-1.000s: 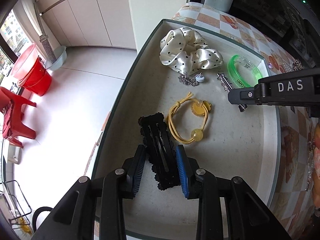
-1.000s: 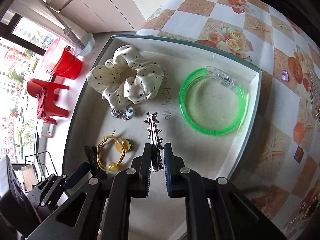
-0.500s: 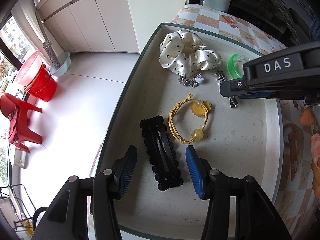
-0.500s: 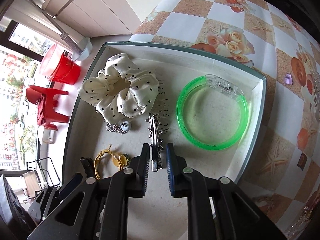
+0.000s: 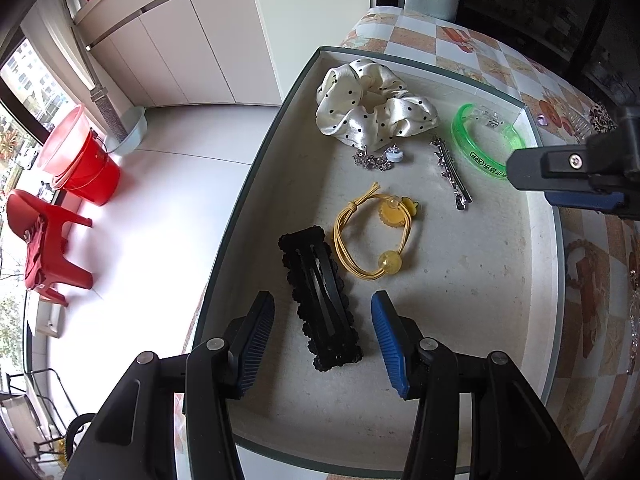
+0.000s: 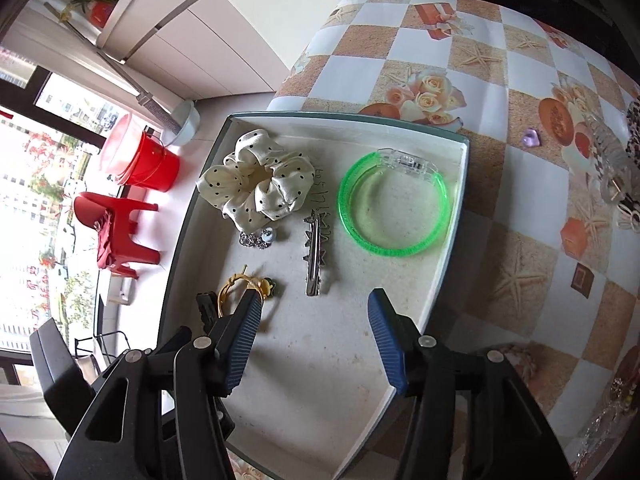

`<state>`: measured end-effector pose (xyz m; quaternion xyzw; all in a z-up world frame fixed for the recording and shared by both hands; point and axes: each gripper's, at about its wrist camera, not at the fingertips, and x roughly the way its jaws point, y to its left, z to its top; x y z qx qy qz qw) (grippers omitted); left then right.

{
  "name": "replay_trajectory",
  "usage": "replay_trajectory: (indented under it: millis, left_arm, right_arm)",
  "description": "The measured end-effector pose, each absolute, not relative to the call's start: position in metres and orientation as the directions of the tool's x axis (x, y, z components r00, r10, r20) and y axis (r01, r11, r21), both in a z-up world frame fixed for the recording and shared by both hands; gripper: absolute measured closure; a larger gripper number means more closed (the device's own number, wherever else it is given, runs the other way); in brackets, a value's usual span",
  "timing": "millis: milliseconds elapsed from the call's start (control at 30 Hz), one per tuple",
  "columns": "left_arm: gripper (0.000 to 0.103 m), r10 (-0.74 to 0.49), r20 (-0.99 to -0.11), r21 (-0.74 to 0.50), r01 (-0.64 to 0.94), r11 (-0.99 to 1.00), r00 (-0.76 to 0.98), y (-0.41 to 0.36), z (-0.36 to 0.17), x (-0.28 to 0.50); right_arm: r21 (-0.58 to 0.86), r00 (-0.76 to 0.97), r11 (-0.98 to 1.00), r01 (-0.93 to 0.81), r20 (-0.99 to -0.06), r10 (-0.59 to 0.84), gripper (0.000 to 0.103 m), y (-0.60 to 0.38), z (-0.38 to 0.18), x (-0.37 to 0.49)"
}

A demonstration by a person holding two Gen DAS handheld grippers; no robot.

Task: Organize jewelry
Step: 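Open both tools to drop the clip and pin into the white tray, then move both tools back over the braided hair tie and crystal bracelet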

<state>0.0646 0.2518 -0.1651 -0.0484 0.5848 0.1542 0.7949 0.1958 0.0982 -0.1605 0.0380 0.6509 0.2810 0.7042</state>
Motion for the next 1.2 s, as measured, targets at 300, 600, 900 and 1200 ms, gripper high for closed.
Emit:
replay_trajectory:
  millis: [300,600,900,1200]
  left_arm:
    - [0.003,0.225,-0.930,0.133,-0.305,0.943,0.290,0.241,-0.148,0.059]
    - [0.000,0.197,-0.922,0.126,-0.223,0.967,0.333,0.194,-0.121,0.058]
    - [0.000,0.124,-0.917,0.107,-0.065,0.992,0.380,0.110,-0.103,0.068]
    - [0.000,0.064,-0.937,0.082,0.039,0.996,0.345,0.051,-0.123,0.077]
  right_arm:
    - [0.418,0.032,0.863,-0.283,-0.895,0.444,0.040,0.045,-0.147,0.174]
    - [0.407,0.077,0.894,-0.189,-0.901,0.426,0.025,-0.029,-0.140,0.157]
    - [0.384,0.154,0.921,-0.065,-0.908,0.390,0.015,-0.120,-0.142,0.133]
    - [0.286,0.106,0.958,0.017,-0.953,0.283,0.015,-0.195,-0.160,0.100]
